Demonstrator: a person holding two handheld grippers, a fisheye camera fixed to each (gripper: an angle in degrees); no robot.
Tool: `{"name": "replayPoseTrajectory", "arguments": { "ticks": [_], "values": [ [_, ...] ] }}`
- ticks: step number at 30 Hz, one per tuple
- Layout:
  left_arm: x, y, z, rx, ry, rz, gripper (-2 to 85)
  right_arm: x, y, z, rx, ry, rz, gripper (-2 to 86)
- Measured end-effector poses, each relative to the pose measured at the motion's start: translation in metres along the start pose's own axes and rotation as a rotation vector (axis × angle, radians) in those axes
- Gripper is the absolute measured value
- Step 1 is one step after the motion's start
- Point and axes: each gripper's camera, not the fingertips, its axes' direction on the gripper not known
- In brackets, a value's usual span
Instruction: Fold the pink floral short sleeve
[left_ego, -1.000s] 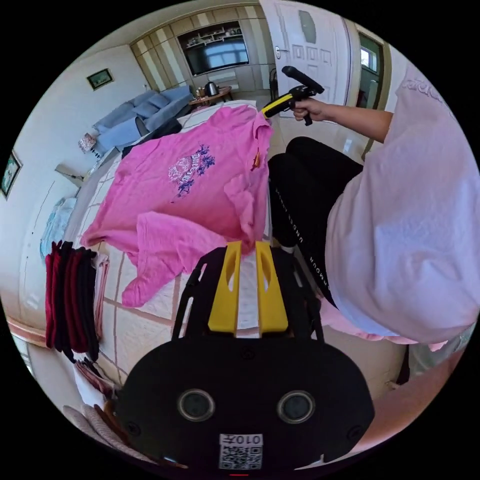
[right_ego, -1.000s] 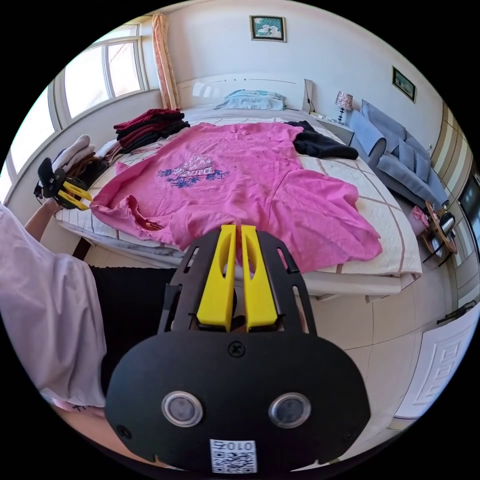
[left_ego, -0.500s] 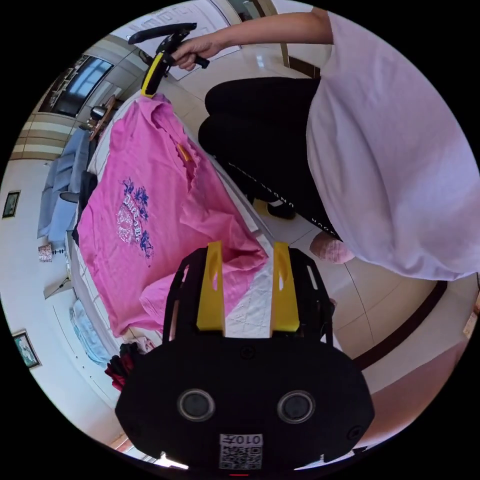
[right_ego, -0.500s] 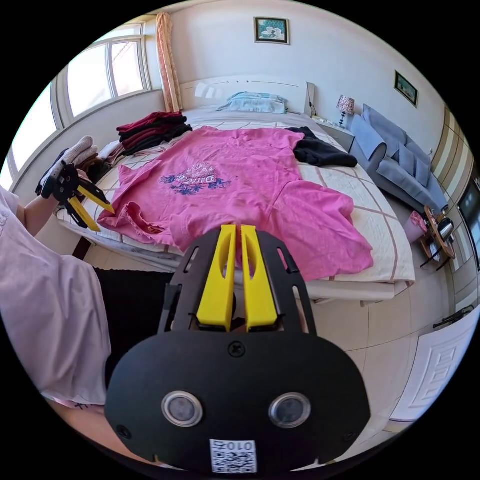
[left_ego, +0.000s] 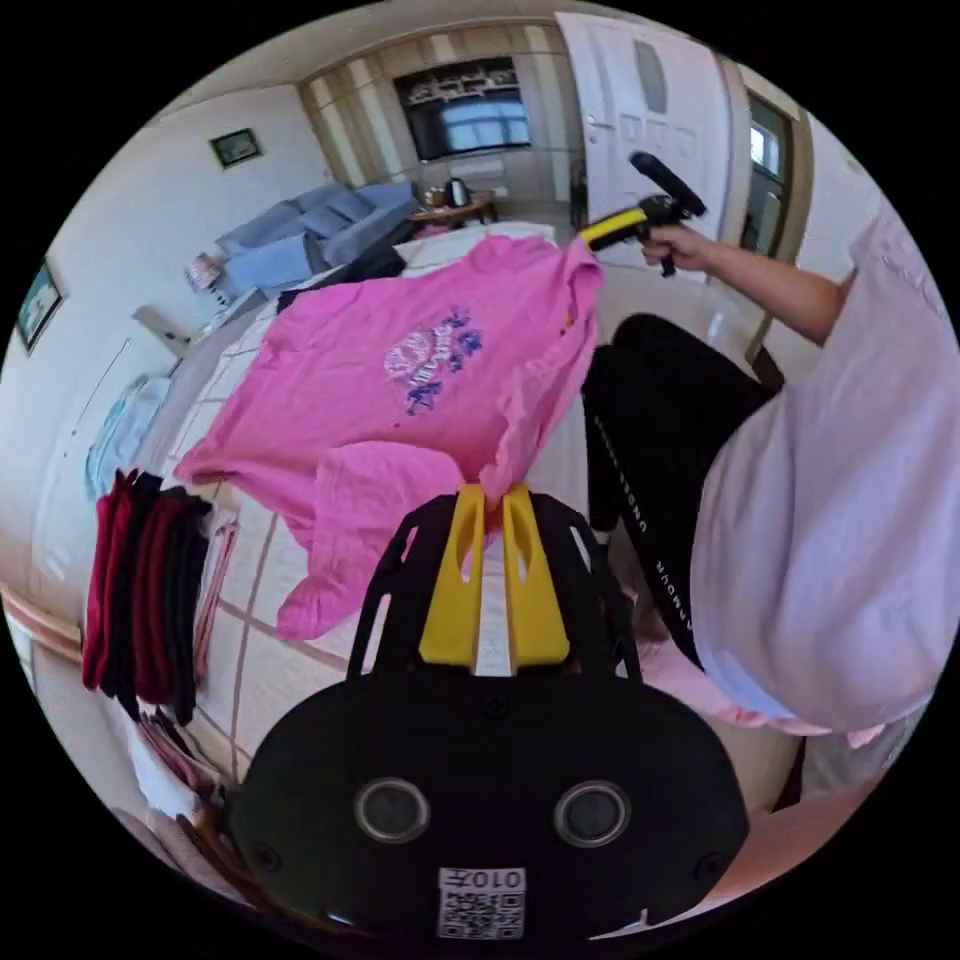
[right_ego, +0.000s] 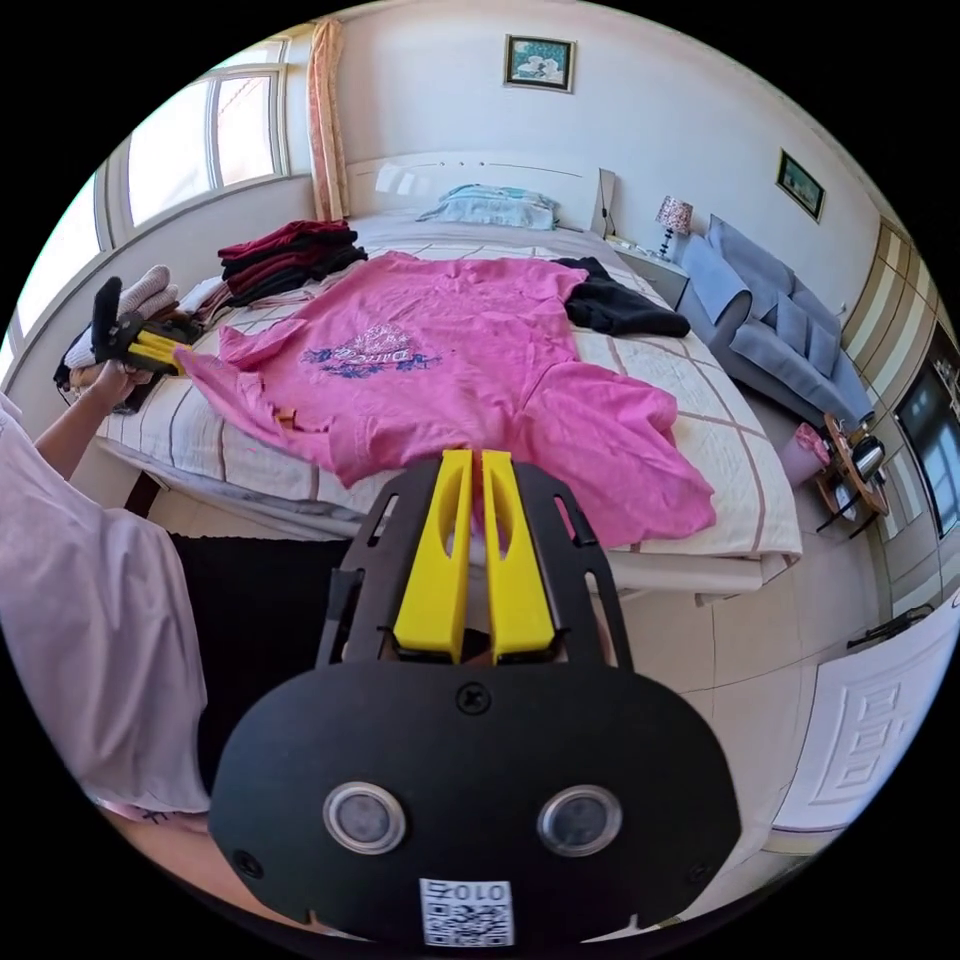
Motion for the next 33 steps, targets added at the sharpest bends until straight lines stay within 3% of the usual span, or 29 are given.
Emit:
{"name": "replayPoseTrajectory", "arguments": {
  "ticks": [3, 7, 11, 13, 16, 22, 26, 28, 33],
  "values": [
    [-0.019, 0.028, -0.065, 0.178, -0.141, -0.172, 1.1, -0.018, 0.0, -0.032, 0.092, 0.016, -0.032, 3.7],
    [-0.006, 0.052, -0.138, 0.359, -0.321, -0.226, 0.7, -0.056, 0.001, -0.097, 0.296, 0.091, -0.066, 3.7],
    [0.035, 0.071, -0.205, 0.471, -0.529, -0.202, 0.5, -0.094, 0.007, -0.17, 0.467, 0.218, -0.073, 3.6],
    [0.048, 0.083, -0.238, 0.557, -0.531, -0.187, 0.4, -0.118, 0.02, -0.236, 0.658, 0.312, -0.083, 3.5],
    [0.072, 0.098, -0.297, 0.67, -0.572, -0.105, 0.4, -0.155, 0.031, -0.311, 0.797, 0.455, -0.175, 3.4],
    [0.102, 0.122, -0.379, 0.804, -0.648, 0.041, 0.3, -0.211, 0.039, -0.377, 0.928, 0.636, -0.283, 3.3],
    [0.064, 0.124, -0.386, 0.791, -0.503, 0.006, 0.3, -0.21, 0.013, -0.37, 0.895, 0.622, -0.288, 3.2],
    [0.025, 0.113, -0.369, 0.734, -0.408, -0.055, 0.3, -0.183, -0.028, -0.338, 0.78, 0.516, -0.263, 3.1],
    [-0.164, 0.051, -0.259, 0.544, -0.116, -0.267, 0.5, -0.076, -0.175, -0.227, 0.419, 0.257, -0.203, 2.9]
  ]
}}
